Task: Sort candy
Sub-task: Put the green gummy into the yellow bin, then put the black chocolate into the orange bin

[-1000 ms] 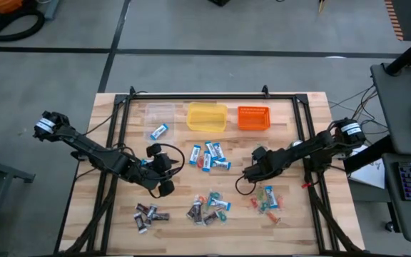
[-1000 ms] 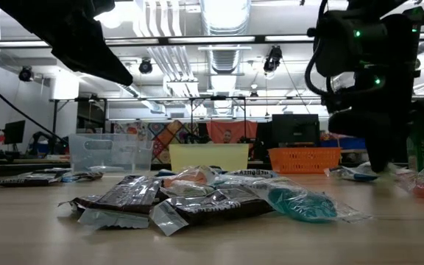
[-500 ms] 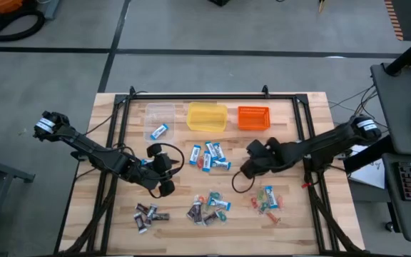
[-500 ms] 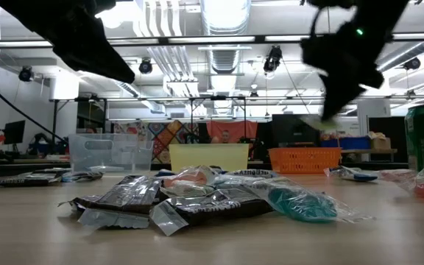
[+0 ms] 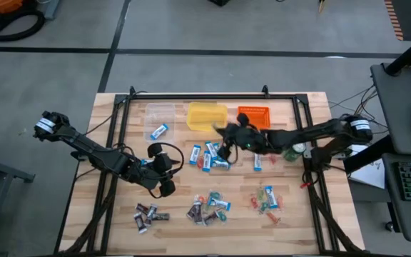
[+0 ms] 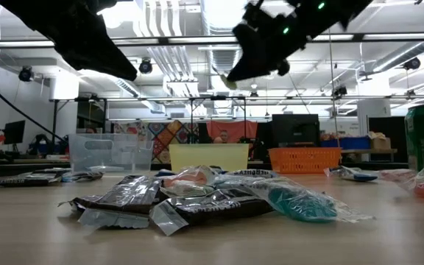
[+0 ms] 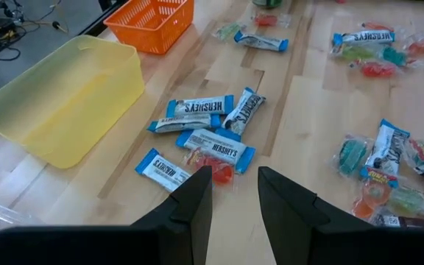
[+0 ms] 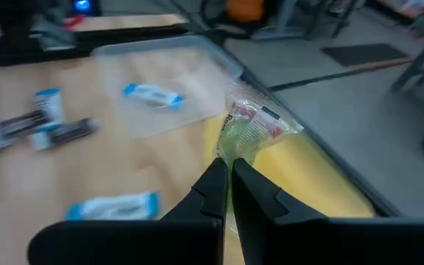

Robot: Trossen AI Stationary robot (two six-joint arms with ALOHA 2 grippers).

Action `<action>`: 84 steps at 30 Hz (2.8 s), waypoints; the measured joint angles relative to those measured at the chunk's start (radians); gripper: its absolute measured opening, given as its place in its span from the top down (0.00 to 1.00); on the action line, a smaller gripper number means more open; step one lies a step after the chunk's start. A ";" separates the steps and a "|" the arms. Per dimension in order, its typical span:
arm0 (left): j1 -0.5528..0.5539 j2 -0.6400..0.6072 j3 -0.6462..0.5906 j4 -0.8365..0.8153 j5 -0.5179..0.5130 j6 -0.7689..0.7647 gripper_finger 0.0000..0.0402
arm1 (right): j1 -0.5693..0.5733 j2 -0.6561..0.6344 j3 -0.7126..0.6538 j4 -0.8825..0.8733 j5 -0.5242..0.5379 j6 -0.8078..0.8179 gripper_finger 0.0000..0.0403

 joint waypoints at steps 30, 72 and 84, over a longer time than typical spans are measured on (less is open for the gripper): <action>0.000 0.000 0.000 0.000 0.010 -0.010 0.77 | -0.231 0.188 0.000 0.098 -0.101 0.107 0.64; 0.069 0.187 0.000 -0.559 0.360 -1.016 0.68 | 0.139 -0.062 0.000 -0.235 -0.388 0.270 0.66; 0.069 0.238 0.000 -0.553 0.339 -1.005 0.46 | 0.139 -0.038 0.000 -0.237 -0.389 0.272 0.66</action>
